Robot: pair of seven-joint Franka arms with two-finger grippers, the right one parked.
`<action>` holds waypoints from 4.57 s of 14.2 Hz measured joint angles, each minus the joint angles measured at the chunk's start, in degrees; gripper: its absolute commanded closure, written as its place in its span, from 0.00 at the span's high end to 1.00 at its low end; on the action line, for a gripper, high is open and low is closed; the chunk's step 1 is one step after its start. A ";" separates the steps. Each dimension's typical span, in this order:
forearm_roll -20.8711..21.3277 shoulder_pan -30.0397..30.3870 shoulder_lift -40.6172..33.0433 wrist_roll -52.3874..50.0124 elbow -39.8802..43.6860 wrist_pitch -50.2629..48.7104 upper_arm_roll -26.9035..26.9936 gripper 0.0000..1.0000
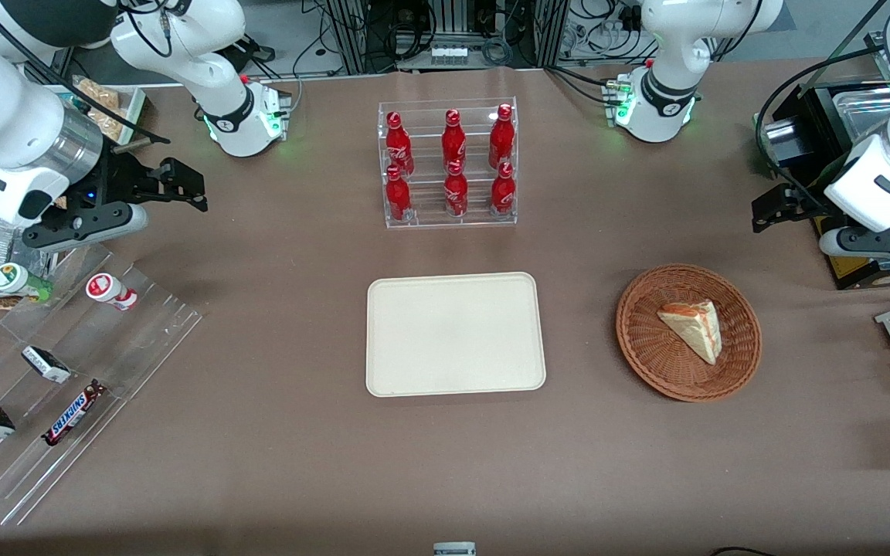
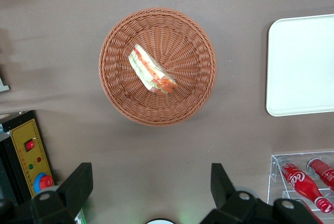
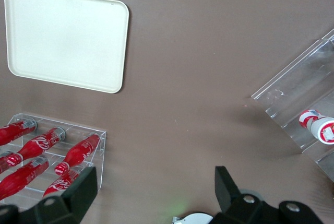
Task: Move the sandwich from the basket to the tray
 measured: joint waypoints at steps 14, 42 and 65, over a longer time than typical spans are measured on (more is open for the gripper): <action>0.02 0.07 0.13 -0.12 -0.03 -0.09 0.48 1.00; 2.02 0.23 15.60 -49.08 -32.55 53.51 2.71 0.13; 3.11 -32.42 34.17 -60.35 1.83 37.37 0.20 0.05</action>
